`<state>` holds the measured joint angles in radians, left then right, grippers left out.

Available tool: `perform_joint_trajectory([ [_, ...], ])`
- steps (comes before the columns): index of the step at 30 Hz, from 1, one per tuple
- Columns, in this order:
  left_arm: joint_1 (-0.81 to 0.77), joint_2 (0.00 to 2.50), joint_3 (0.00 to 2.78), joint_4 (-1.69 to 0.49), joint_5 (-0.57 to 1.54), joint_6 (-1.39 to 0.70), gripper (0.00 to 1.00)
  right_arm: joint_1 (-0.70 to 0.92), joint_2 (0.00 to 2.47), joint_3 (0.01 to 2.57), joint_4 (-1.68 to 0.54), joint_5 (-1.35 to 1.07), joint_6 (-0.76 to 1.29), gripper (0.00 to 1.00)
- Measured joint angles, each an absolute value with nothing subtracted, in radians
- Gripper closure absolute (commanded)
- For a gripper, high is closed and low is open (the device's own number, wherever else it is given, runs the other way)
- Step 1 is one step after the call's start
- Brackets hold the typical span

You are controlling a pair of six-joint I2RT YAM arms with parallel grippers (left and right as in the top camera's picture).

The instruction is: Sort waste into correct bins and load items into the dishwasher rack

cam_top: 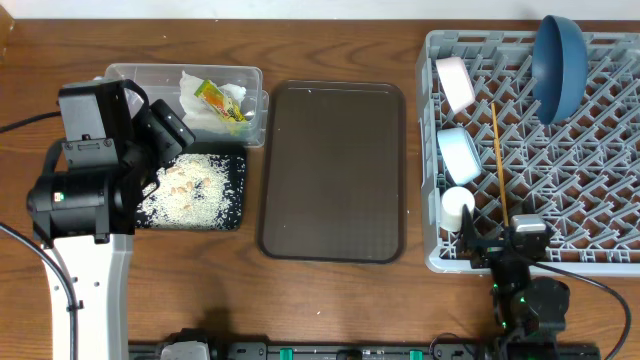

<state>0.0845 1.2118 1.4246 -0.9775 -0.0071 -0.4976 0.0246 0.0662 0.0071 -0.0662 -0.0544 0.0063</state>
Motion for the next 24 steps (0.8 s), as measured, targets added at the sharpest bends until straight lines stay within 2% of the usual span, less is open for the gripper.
perform_joint_trajectory([
  [24, 0.084, 1.212, 1.425, -0.978, -0.007, -0.498, 0.12, 0.043, 0.013, 0.007, -0.066, -0.054, 0.006, 0.01],
])
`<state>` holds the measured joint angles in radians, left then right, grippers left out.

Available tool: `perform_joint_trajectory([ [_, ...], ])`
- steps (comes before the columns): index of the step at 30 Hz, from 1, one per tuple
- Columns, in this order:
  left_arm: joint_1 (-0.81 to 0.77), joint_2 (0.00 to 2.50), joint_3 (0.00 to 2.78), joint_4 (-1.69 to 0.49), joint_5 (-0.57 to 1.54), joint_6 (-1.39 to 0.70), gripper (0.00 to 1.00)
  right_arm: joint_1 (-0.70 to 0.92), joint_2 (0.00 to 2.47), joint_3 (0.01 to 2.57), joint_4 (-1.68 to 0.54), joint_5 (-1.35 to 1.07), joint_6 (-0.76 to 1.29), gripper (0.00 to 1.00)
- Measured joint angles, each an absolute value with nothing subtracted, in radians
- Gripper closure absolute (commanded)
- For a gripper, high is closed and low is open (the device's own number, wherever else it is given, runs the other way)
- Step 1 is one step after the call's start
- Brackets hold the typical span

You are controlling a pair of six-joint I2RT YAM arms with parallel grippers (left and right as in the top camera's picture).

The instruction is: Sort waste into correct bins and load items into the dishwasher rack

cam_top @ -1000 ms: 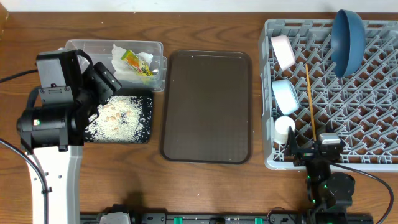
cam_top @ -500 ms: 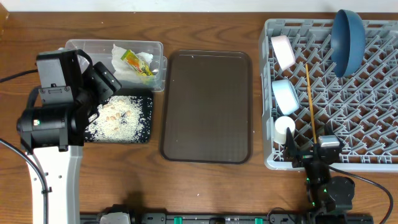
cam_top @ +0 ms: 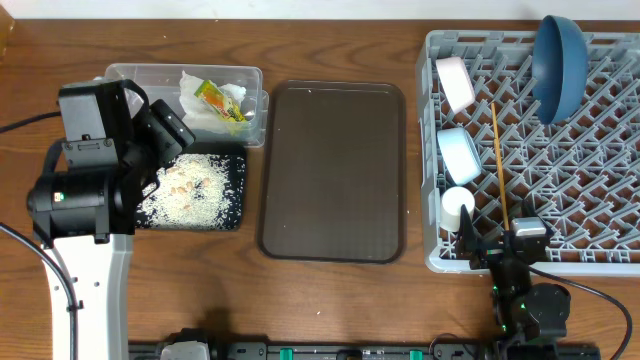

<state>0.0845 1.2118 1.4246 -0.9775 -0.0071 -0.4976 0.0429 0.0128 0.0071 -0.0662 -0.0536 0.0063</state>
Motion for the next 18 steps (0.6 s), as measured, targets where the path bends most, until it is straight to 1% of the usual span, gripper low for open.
perform_joint_trajectory([
  [6, 0.084, 1.212, 1.425, -0.978, -0.008, -0.496, 0.12, 0.043, 0.013, 0.007, -0.066, -0.054, 0.006, 0.01],
  [11, 0.084, 1.196, 1.419, -0.987, -0.022, -0.455, 0.12, 0.043, 0.013, 0.007, -0.066, -0.054, 0.006, 0.01],
  [15, 0.084, 1.085, 1.324, -0.882, -0.025, -0.416, 0.12, 0.043, 0.013, 0.007, -0.067, -0.054, 0.006, 0.01],
  [18, 0.084, 0.973, 1.203, -0.745, 0.002, -0.355, 0.12, 0.043, 0.012, 0.007, -0.066, -0.054, 0.006, 0.01],
])
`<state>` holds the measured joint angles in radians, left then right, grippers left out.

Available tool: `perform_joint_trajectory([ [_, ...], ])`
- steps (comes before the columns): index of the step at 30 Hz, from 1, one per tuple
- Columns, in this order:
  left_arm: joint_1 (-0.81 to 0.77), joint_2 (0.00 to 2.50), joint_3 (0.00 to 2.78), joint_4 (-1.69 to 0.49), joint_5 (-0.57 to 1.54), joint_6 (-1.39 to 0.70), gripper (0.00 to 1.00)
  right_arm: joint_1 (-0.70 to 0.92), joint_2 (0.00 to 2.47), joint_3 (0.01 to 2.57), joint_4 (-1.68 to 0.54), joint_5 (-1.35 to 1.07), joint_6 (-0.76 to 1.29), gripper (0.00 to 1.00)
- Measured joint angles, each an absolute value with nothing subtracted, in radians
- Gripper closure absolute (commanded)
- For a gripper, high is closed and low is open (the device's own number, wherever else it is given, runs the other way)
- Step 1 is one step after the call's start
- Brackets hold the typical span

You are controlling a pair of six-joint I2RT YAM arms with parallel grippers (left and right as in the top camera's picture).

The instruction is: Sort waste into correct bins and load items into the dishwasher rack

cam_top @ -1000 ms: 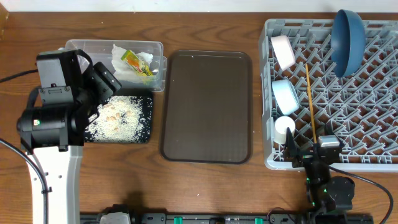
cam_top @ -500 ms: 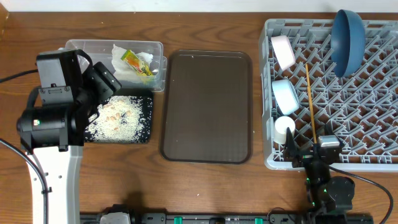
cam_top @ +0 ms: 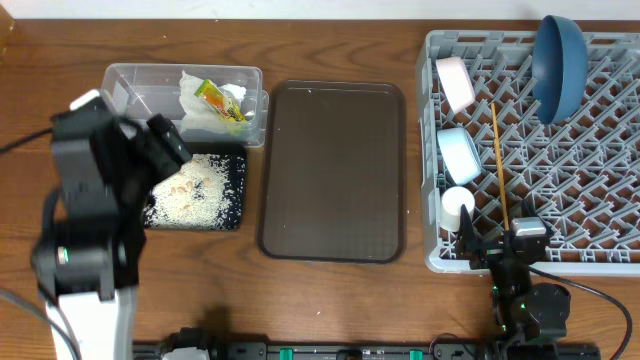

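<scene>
The brown tray (cam_top: 333,170) lies bare in the middle of the table. A clear bin (cam_top: 150,85) holds crumpled wrappers, and in front of it a black bin (cam_top: 232,200) holds rice-like food scraps. The grey dishwasher rack (cam_top: 590,160) carries a blue bowl (cam_top: 558,60), a pink cup (cam_top: 455,82), a light blue cup (cam_top: 458,152), a white cup (cam_top: 457,206) and a wooden chopstick (cam_top: 498,165). My left gripper (cam_top: 168,148) hovers, blurred, over the black bin's left end. My right gripper (cam_top: 492,248) sits folded at the rack's near edge. Neither gripper's jaws show clearly.
The left arm's white link and black body cover the table's near left. The rack fills the right side up to the table's far edge. Bare wood lies between the bins, the tray and the rack.
The left arm has shifted and is now motion-blurred, its body lower and a little left, its gripper still over the black bin. The right arm and all objects are unchanged.
At both earlier moments the left arm stood still over the black bin's left end and the right arm rested at the rack's near edge, with the tray bare. Now only the left arm has moved.
</scene>
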<state>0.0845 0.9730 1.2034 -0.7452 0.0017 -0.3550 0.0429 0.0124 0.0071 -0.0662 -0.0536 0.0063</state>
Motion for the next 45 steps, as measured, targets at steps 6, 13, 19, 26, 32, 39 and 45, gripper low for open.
perform_joint_trajectory([
  [6, 0.084, 0.711, 0.823, -0.349, 0.087, -0.209, 0.12, 0.044, 0.012, 0.007, -0.067, -0.054, 0.006, 0.01],
  [13, 0.084, 0.407, 0.379, 0.023, 0.107, -0.158, 0.12, 0.044, 0.012, 0.007, -0.067, -0.053, 0.006, 0.01],
  [19, 0.084, 0.211, 0.140, 0.147, 0.105, -0.152, 0.12, 0.044, 0.012, 0.007, -0.067, -0.054, 0.006, 0.01],
  [26, 0.070, 0.069, 0.031, 0.160, 0.089, -0.152, 0.12, 0.044, 0.012, 0.007, -0.067, -0.054, 0.006, 0.01],
  [32, 0.069, 0.013, 0.010, 0.067, 0.078, -0.152, 0.12, 0.044, 0.012, 0.007, -0.067, -0.053, 0.006, 0.01],
  [39, 0.069, 0.011, 0.014, -0.021, 0.064, -0.152, 0.12, 0.044, 0.012, 0.007, -0.067, -0.054, 0.006, 0.01],
  [45, 0.069, 0.011, 0.014, -0.021, 0.064, -0.152, 0.12, 0.044, 0.012, 0.007, -0.067, -0.053, 0.006, 0.01],
])
